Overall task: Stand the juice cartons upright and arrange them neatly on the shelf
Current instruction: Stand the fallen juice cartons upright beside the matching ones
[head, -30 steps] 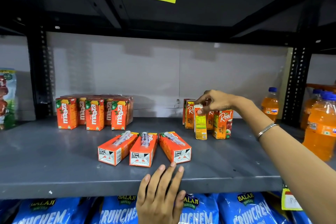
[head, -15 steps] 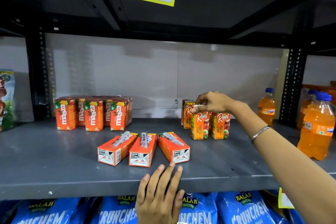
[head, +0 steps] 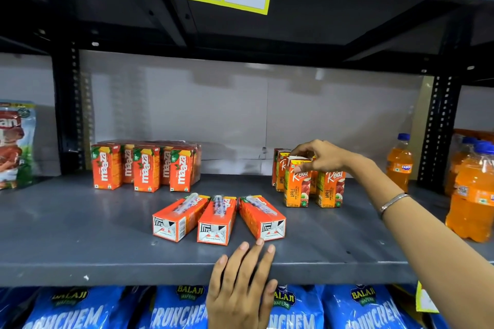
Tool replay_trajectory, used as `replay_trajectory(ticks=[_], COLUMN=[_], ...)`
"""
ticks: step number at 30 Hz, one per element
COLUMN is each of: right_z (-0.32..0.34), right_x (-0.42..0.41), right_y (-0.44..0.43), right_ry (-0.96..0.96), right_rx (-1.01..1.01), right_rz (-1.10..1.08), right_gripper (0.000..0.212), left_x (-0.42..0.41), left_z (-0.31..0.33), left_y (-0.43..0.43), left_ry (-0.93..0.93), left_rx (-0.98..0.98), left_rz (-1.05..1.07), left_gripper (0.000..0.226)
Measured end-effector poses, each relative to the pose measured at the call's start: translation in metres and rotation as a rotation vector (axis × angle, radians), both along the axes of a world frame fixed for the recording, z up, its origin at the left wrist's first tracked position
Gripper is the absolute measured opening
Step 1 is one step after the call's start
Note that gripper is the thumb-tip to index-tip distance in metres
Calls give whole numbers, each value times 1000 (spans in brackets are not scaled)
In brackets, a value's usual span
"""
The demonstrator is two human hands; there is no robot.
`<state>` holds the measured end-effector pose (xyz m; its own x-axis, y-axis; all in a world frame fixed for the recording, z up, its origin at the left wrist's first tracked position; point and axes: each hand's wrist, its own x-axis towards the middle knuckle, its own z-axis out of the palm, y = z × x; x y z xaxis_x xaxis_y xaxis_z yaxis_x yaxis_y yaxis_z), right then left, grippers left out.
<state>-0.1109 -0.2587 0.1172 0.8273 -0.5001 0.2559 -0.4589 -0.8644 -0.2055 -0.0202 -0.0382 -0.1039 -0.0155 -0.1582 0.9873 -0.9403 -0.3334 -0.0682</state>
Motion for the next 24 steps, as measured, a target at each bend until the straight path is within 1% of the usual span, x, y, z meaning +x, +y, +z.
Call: replay_trajectory(ticks=[6, 8, 10, 12, 13, 15, 16, 18, 22, 24], right_z=[-2, -2, -2, 0, 0, -1, -4, -13, -35, -41], right_x=[-1, -3, 0, 8, 15, 32, 43, 68, 112, 125], right_y=[1, 5, 13, 28, 39, 62, 73, 95, 122, 126], right_ry=[24, 7, -72, -195, -254, -310, -290, -190, -24, 31], right_rx=[3, -41, -127, -176, -164, -60, 14, 119, 188, 246], right_rz=[-40, -51, -51, 6, 57, 160, 196, 235, 259, 248], right_gripper=[59, 63, 64, 61, 58, 53, 50, 48, 49, 42], left_x=[0, -1, -2, -2, -3, -3, -3, -3, 11, 29], left_z=[1, 2, 2, 2, 2, 5, 6, 6, 5, 6], left_y=[0, 0, 1, 2, 3, 7, 8, 14, 34, 48], left_ry=[-8, -9, -1, 13, 22, 30, 28, 41, 133, 142], left_rx=[13, 6, 7, 20, 33, 59, 68, 65, -60, -102], left_rz=[-20, -27, -32, -36, -40, -48, -58, -89, -118, -102], left_gripper=[39, 39, 40, 40, 40, 40, 40, 39, 42, 45])
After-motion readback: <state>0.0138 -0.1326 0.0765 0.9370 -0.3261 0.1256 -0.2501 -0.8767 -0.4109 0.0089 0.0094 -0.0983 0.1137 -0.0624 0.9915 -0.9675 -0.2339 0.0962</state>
